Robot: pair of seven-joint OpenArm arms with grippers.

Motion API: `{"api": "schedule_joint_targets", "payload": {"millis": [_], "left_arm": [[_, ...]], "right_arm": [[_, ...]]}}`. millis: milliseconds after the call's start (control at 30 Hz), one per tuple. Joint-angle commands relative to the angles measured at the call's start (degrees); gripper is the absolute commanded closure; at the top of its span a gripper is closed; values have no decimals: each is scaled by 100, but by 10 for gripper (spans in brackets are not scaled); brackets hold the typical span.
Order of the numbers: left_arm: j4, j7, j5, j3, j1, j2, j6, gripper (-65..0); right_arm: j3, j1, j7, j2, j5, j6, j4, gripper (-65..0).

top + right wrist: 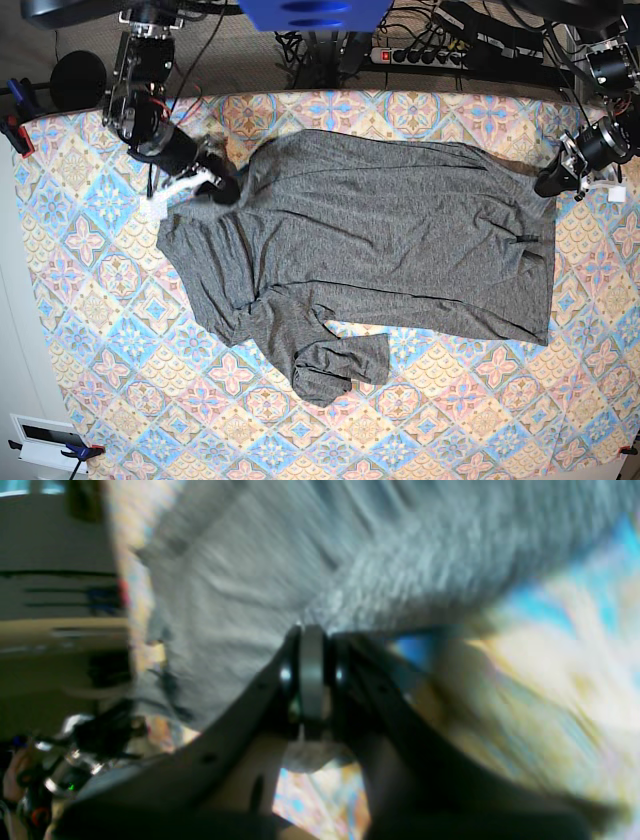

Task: Layout the t-shirt on the table in an organized manner, then fold the t-shirt properly
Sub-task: 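Lift the shoulder corners and pull them apart to spread the shirt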

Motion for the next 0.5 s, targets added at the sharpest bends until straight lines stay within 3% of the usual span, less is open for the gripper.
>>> {"api": "schedule_joint_targets", "payload": {"millis": [0,267,467], "left_arm": [[81,11,-165,-30,-104,-123,-22,0],[-7,20,19,-30,-641,27,-5,0],[-771,20,230,-30,-1168,35,268,0]], "right_arm": [[-23,39,-15,43,92,47,89,0],[-129,760,-15,34,92,47,28,0],[-120,1323,-15,34,83,47,-403,0]]}}
